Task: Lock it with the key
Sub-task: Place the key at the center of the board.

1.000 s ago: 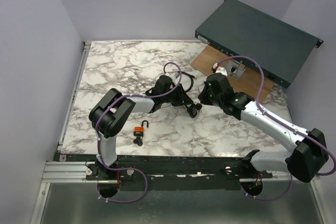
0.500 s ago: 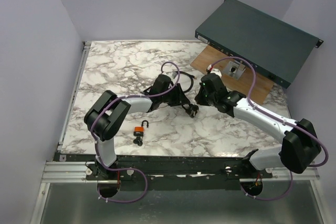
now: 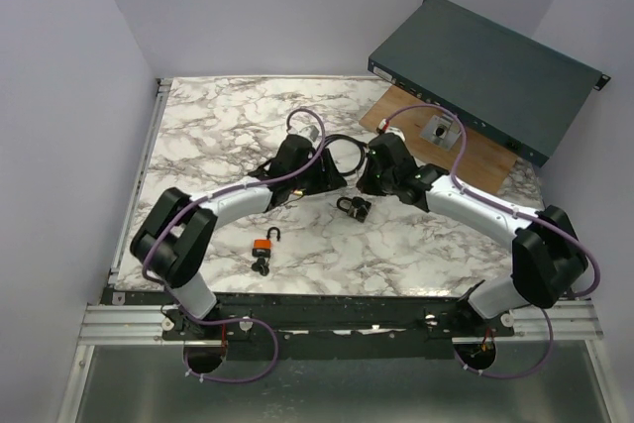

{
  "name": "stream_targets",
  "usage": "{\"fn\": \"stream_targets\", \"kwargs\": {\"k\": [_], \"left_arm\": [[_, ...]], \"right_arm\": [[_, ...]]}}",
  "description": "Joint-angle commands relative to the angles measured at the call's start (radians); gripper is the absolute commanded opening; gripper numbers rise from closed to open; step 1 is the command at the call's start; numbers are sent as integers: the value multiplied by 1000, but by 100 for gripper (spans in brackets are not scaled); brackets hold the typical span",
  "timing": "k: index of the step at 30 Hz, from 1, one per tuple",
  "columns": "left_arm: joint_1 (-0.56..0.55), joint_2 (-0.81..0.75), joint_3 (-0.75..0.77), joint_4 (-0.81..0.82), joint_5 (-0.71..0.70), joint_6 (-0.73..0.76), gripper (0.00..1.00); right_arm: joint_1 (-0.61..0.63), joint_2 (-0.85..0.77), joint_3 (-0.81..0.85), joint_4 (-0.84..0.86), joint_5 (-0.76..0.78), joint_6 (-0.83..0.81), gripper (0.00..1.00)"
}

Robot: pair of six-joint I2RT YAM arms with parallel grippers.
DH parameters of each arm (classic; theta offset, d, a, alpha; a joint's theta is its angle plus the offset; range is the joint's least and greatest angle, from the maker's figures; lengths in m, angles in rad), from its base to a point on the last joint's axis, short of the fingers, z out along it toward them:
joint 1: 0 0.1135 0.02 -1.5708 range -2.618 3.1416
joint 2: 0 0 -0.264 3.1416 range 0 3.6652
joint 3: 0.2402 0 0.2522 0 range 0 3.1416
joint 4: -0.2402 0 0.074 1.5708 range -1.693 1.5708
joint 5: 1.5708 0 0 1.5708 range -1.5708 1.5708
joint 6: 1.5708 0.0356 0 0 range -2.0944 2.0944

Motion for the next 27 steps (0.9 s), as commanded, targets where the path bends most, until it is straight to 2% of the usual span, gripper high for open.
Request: {"fn": "stream_targets", "kwargs": {"k": [1, 9, 21, 23, 27], "left_arm": [[27, -152, -32, -95, -109, 42, 61], [57, -408, -74, -243, -142, 104, 65], [78, -650, -217, -330, -130, 78, 66], [78, -678, -237, -336, -129, 70, 66], [80, -715, -264, -356, -134, 51, 67]], "right_arm": [[-3, 48, 44, 50, -52, -2, 1], [-1, 131, 78, 100, -60, 8, 1], [-1, 213, 101, 113, -14, 2, 2], [0, 214, 98, 113, -7, 1, 5], [0, 214, 93, 113, -4, 3, 23]]}}
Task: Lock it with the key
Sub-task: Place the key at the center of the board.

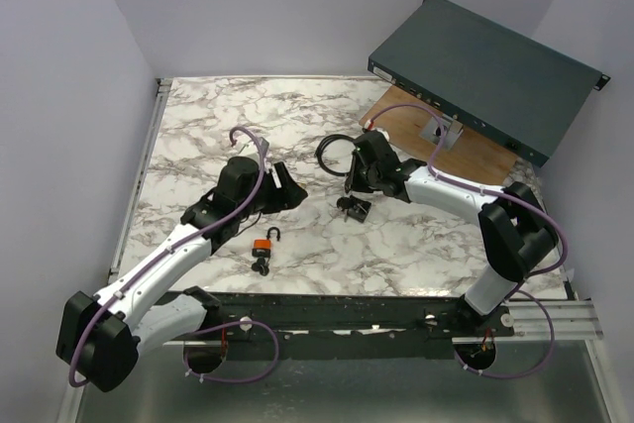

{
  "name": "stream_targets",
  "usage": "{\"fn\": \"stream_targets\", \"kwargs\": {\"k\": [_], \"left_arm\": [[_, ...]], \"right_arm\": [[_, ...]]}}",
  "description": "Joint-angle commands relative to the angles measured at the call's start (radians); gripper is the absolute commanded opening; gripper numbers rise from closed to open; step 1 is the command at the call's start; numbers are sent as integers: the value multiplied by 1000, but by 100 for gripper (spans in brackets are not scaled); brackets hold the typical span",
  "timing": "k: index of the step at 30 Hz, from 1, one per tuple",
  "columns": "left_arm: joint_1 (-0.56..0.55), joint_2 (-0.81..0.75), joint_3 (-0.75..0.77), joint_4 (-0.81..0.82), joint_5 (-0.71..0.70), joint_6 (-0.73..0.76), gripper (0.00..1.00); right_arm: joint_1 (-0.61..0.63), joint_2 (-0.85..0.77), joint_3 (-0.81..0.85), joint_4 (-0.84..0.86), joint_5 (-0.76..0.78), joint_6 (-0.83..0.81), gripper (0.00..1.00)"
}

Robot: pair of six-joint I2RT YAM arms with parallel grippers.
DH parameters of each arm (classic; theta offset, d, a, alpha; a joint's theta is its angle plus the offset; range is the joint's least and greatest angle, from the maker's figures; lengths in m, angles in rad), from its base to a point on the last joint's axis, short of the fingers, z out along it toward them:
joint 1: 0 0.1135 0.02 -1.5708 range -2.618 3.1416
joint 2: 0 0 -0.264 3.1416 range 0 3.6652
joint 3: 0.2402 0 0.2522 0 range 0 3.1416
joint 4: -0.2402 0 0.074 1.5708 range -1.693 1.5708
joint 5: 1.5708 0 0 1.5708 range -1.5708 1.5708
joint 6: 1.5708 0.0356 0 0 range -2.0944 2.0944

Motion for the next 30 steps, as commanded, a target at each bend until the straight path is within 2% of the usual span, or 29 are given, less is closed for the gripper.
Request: {"fn": "stream_targets", "kwargs": {"k": [1, 5, 10, 18, 24, 30], "left_arm": [[7, -52, -30, -35, -20, -29, 67], [7, -72, -46, -55, -45, -41, 67], [16, -108, -73, -93, -82, -54, 67], [53, -168, -115, -215, -208, -150, 68], [62, -249, -186, -352, -338, -295, 68], [63, -222, -246, -360, -332, -360, 69]], "right_arm": [[-1, 10, 12, 21, 32, 3, 28], [0, -9, 7, 15, 30, 4, 45], [0, -52, -5, -6, 41, -3, 52], [54, -111, -34, -14, 18, 11, 54], [77, -154, -73, 0, -2, 30, 55], [85, -185, -116, 23, -19, 41, 55]]}}
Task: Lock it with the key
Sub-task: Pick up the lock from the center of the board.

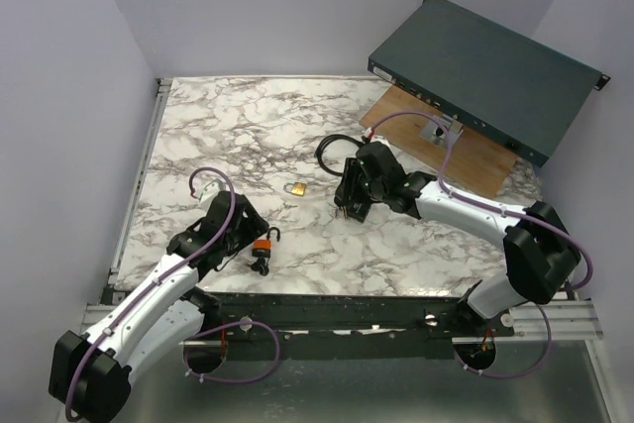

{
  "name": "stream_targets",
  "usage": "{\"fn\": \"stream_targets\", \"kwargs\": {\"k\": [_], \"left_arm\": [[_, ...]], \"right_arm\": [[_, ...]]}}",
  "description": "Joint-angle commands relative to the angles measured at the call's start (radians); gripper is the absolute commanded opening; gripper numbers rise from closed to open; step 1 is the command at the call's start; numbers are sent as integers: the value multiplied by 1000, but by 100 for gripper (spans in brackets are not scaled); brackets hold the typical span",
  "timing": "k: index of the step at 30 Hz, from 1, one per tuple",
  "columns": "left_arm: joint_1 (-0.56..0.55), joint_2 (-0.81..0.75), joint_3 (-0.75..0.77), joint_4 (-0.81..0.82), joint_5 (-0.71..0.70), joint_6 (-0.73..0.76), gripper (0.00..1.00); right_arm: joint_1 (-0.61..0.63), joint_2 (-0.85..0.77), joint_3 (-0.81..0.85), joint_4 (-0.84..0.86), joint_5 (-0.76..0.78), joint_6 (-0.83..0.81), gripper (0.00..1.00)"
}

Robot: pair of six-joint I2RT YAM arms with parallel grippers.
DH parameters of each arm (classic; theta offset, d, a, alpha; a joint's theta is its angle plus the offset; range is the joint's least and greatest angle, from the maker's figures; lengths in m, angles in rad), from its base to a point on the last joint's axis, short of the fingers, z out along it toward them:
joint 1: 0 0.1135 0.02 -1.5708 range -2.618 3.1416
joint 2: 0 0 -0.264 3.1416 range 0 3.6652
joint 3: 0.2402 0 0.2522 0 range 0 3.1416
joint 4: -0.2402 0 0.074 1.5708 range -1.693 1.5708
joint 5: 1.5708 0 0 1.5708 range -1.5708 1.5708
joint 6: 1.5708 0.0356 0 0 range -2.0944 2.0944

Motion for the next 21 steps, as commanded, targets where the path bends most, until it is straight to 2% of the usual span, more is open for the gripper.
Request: {"fn": "stream_targets", "kwargs": {"k": [1, 12, 21], "left_arm": [[4, 42, -42, -17, -30, -68, 69], [-31, 181, -54, 81, 44, -69, 70], [-211, 288, 9, 109, 48, -178, 71]], "right_arm": [[7, -43, -33, 25, -15, 17, 55], [6, -115, -79, 23, 8, 14, 58], [7, -159, -109, 19, 21, 19, 59]]}}
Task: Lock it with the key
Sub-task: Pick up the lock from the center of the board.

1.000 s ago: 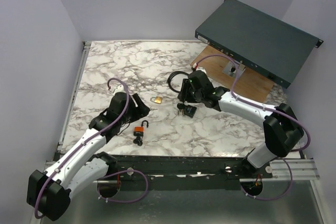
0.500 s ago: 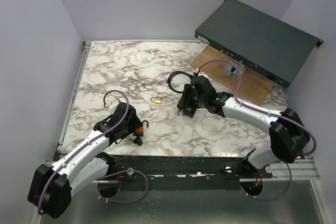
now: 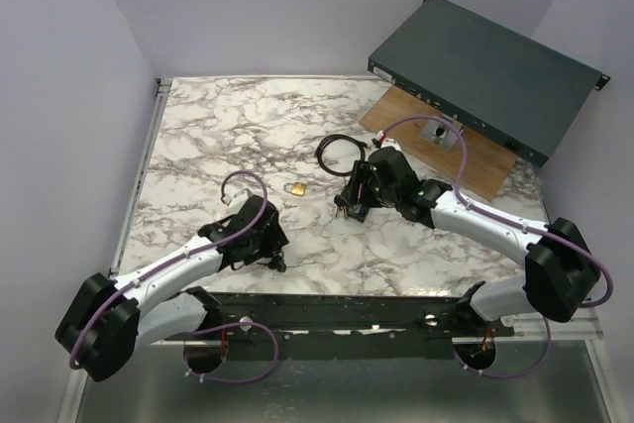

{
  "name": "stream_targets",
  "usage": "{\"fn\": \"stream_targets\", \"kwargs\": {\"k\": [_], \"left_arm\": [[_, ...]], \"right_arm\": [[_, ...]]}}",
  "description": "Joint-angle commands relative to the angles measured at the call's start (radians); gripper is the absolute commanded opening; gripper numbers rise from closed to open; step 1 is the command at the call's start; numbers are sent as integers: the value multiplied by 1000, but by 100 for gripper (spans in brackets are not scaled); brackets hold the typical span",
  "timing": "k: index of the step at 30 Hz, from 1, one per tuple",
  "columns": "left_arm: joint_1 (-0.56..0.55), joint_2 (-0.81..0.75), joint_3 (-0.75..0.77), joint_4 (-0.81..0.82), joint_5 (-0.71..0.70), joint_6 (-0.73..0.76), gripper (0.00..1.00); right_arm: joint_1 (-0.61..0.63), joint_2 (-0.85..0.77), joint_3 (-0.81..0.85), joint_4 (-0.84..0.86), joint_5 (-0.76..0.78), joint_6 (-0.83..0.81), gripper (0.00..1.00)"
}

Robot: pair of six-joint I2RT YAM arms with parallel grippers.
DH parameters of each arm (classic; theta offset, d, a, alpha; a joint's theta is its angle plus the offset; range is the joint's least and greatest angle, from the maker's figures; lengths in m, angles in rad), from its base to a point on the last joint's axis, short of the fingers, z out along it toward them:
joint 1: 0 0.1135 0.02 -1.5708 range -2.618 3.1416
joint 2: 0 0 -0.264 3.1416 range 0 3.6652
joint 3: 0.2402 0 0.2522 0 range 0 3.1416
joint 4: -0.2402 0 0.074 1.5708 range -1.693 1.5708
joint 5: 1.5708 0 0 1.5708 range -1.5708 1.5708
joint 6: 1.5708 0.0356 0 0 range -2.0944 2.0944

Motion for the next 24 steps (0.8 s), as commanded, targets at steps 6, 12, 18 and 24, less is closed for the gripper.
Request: {"fn": "stream_targets", "kwargs": {"k": [6, 12, 18, 24], "left_arm": [[-114, 47, 86, 12, -5, -100, 72], [-7, -39, 155, -134, -60, 14, 74], [210, -158, 194, -190, 1, 146, 78], [341, -193, 270, -216, 90, 226, 82]], "right_arm": [[6, -28, -27, 25, -20, -10, 60], [105, 2, -15, 108, -63, -92, 65], [253, 136, 33, 260, -152, -282, 76], [345, 334, 164, 259, -187, -441, 83]]}}
